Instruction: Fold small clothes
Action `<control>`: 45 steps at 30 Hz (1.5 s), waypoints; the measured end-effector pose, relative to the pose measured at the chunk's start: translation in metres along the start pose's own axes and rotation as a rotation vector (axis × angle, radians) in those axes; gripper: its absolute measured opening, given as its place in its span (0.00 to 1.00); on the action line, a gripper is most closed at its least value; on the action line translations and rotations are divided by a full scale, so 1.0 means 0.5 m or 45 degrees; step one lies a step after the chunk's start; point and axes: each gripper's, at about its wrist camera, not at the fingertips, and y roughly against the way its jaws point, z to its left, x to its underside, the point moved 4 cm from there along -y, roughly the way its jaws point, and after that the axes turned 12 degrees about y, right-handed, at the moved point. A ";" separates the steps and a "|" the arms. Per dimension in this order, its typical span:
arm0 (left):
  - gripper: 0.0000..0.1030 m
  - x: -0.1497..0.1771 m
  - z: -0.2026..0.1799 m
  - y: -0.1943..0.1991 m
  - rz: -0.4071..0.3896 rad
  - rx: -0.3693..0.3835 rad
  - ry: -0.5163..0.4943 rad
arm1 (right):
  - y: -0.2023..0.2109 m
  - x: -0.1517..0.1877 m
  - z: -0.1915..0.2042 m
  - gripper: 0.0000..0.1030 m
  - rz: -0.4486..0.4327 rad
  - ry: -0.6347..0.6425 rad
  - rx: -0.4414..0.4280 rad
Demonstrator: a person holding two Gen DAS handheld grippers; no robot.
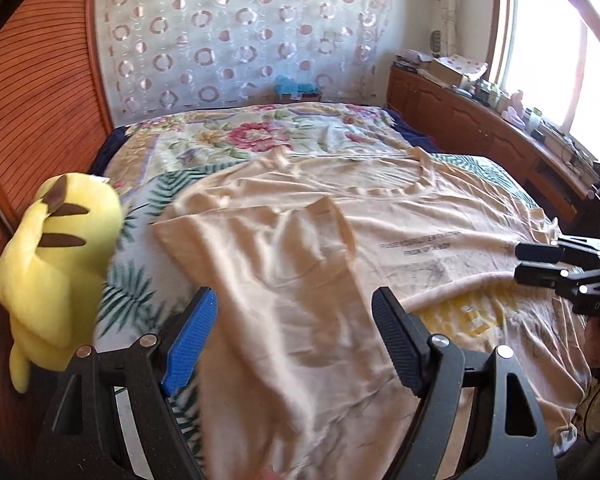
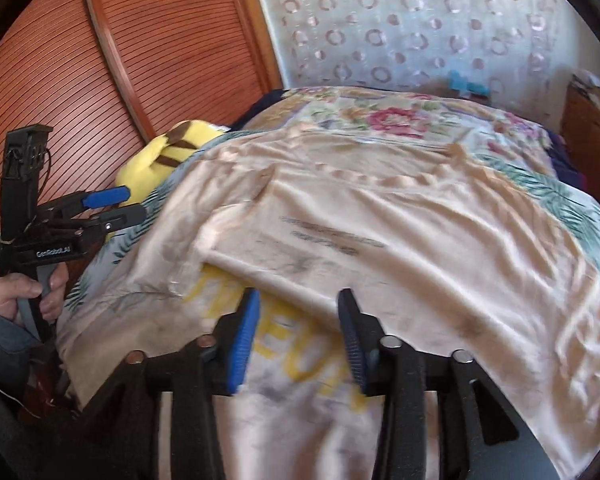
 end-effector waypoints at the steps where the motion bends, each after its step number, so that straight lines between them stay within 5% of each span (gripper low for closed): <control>1: 0.78 0.000 -0.016 -0.010 0.009 0.009 -0.013 | 0.014 0.010 -0.016 0.46 -0.006 -0.017 0.024; 15: 0.78 0.020 -0.185 -0.102 0.116 0.084 -0.140 | 0.193 0.130 -0.185 0.56 -0.031 -0.240 0.381; 24: 0.78 0.057 -0.221 -0.139 0.163 0.074 -0.188 | 0.292 0.237 -0.300 0.56 0.032 -0.412 0.619; 27: 0.78 0.057 -0.222 -0.137 0.165 0.076 -0.183 | 0.300 0.261 -0.321 0.56 0.059 -0.459 0.640; 35: 0.98 0.066 -0.234 -0.149 0.205 0.081 -0.239 | 0.290 0.261 -0.330 0.56 0.064 -0.509 0.561; 42: 0.99 0.066 -0.235 -0.150 0.208 0.080 -0.239 | 0.261 0.266 -0.381 0.56 0.084 -0.573 0.541; 45: 0.99 0.066 -0.234 -0.150 0.208 0.080 -0.238 | 0.257 0.257 -0.384 0.36 0.068 -0.554 0.521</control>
